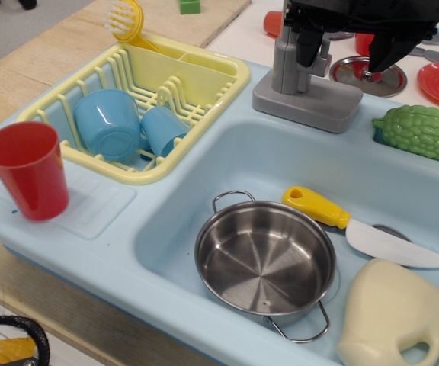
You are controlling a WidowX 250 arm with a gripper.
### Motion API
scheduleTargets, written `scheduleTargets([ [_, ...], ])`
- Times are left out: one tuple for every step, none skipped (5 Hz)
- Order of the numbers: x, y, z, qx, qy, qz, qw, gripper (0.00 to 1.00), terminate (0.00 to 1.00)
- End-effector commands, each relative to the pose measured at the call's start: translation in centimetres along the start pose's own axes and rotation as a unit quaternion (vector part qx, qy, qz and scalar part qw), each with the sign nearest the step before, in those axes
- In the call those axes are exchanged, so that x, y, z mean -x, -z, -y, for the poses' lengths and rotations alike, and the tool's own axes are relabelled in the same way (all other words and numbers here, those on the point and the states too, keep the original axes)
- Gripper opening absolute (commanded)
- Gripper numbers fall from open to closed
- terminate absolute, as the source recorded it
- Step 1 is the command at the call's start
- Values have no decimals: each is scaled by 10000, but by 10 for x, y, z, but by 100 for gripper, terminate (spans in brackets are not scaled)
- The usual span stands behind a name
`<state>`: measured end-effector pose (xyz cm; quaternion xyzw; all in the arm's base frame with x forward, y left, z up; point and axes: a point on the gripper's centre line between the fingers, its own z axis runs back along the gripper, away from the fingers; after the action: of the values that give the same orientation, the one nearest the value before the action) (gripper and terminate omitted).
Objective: Turn lever vertical to front
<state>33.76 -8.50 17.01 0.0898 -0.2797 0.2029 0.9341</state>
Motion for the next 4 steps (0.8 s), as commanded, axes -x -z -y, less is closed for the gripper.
scheduleTargets([
  [-17,-8,3,133,63,187,9997,100,0],
  [-19,-6,4,150,67,245,9996,100,0],
  [-19,-3,3,161,40,234,9996,0,0],
  [-15,-6,1,143,-21,228,9996,0,0],
])
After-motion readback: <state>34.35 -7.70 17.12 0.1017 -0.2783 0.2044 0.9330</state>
